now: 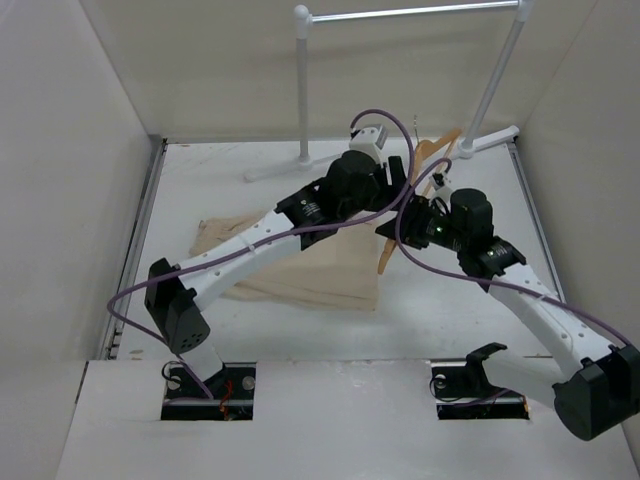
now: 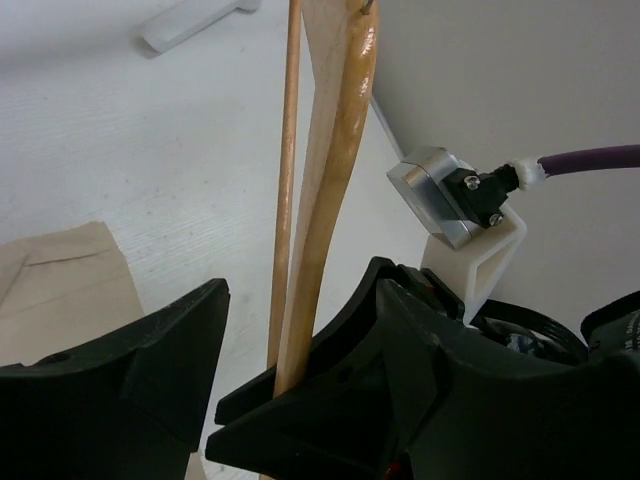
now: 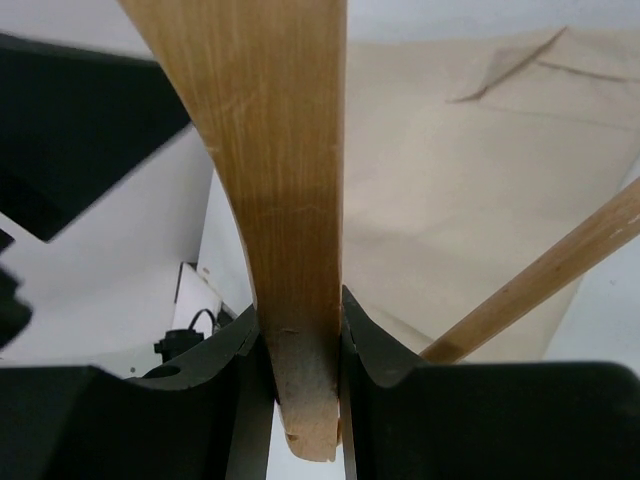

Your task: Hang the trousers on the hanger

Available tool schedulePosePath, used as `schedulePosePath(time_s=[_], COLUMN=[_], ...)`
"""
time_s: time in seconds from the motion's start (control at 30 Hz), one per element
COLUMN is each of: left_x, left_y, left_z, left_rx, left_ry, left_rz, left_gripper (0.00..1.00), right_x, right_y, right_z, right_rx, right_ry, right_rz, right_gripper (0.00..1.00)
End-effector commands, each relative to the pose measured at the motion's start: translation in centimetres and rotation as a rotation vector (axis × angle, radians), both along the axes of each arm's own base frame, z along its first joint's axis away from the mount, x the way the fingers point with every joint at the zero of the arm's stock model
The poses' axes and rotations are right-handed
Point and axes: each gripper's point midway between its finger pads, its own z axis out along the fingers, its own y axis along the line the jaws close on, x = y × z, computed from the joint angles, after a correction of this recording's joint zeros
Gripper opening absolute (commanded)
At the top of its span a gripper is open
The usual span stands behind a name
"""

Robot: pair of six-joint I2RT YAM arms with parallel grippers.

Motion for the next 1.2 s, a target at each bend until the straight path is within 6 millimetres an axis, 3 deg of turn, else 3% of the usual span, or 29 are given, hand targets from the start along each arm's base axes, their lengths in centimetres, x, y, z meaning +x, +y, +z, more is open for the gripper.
schedulePosePath(time_s=[0.0, 0.3, 0.47, 0.6, 0.7, 0.73, 0.87, 0.97, 1.03, 1.17], left_x=[0.4, 2.3, 3.1, 3.2, 3.1, 3.0, 3.0, 2.8, 2.6, 2.2], left_y=[-0.6, -2.1, -2.4, -2.7, -2.5, -2.3, -1.4, -0.8, -0.3, 0.6], left_z=[2.8, -0.2, -1.0, -1.5, -1.4, -1.3, -1.6, -2.2, -3.0, -5.0], left_rx=[-0.009, 0.111, 0.14, 0.143, 0.117, 0.101, 0.031, -0.017, -0.046, -0.111], left_ry=[-0.105, -0.124, -0.125, -0.119, -0.118, -0.114, -0.076, -0.061, -0.047, 0.002], left_rz=[0.022, 0.07, 0.096, 0.095, 0.104, 0.115, 0.175, 0.217, 0.248, 0.309], left_gripper=[0.58, 0.47, 0.32, 0.09, 0.01, 0.0, 0.0, 0.0, 0.0, 0.0], right_x=[-0.8, -3.2, -4.0, -4.7, -5.4, -5.7, -6.6, -7.5, -7.8, -7.3], right_y=[0.5, 1.0, 0.9, 0.4, -0.1, -0.4, -2.1, -3.6, -4.7, -6.2], right_z=[1.2, 0.7, 0.5, 0.3, -0.1, -0.2, -0.4, -0.4, -0.6, -1.7], right_rx=[0.027, 0.041, 0.048, 0.045, 0.041, 0.04, 0.034, 0.026, 0.014, 0.0], right_ry=[-0.057, -0.031, -0.024, -0.017, -0.008, -0.005, -0.004, -0.007, 0.001, 0.026], right_rz=[0.03, 0.062, 0.058, 0.051, 0.045, 0.04, 0.0, -0.035, -0.065, -0.138], right_gripper=[0.21, 0.2, 0.2, 0.2, 0.22, 0.25, 0.54, 0.63, 0.61, 0.37])
